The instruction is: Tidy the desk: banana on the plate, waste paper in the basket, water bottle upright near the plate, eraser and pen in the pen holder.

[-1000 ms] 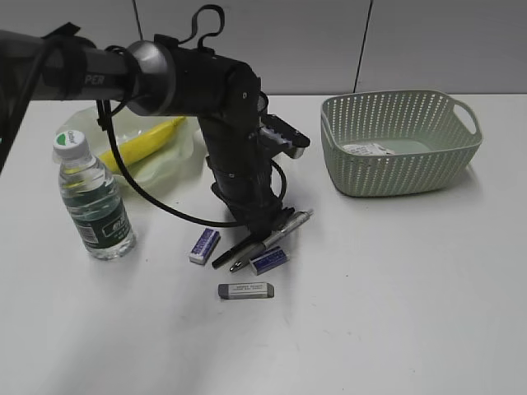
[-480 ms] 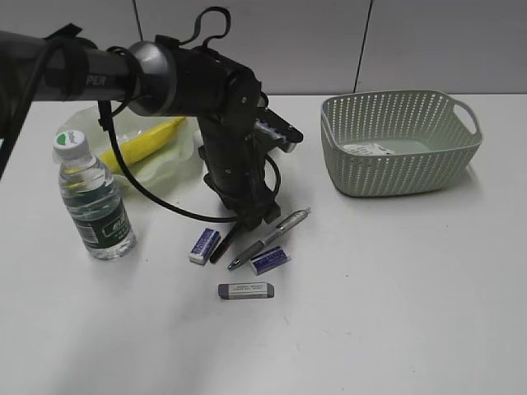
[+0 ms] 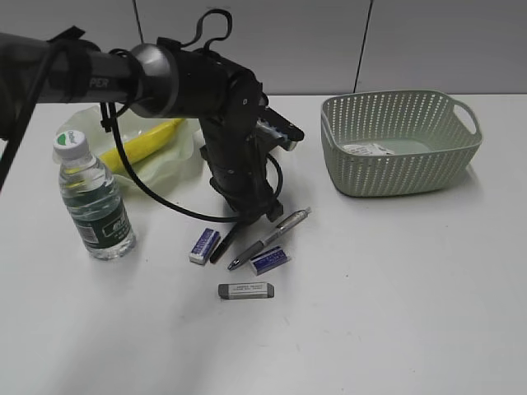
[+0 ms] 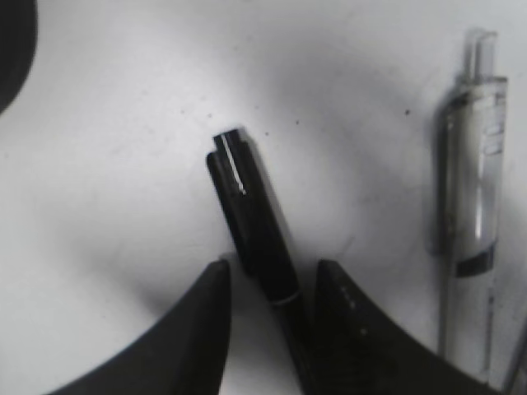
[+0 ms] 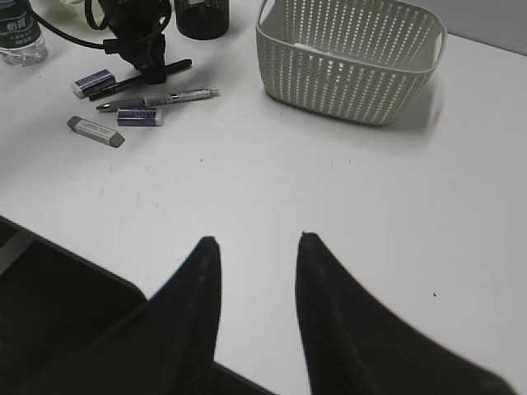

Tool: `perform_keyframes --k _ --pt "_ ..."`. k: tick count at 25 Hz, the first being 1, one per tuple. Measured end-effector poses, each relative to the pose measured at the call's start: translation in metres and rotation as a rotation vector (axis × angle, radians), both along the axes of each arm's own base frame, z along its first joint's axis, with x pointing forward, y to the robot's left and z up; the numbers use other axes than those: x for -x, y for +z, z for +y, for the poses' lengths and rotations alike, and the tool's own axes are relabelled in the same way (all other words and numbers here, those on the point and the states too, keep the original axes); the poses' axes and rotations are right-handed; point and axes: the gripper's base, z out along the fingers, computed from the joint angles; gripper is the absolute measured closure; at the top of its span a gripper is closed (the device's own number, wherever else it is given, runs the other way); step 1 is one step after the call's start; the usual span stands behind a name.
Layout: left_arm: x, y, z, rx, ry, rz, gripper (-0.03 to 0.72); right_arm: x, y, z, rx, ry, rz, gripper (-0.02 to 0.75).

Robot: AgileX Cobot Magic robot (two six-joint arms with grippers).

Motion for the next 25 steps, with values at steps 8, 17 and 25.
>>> perform_keyframes --k 8,17,25 --pt "-0.001 0.003 -0.002 0.005 0.023 0.012 0.614 0.0 0.0 0.0 -0.001 0.0 0.0 0.476" --pt "-0.002 0.066 -0.012 0.202 0.068 -0.068 0.615 0.0 0.0 0.0 0.0 0.0 0.0 0.476" --pt "-0.021 0.145 0.002 0.506 0.147 -0.335 0.615 0.0 0.0 0.0 0.0 0.0 0.0 0.476"
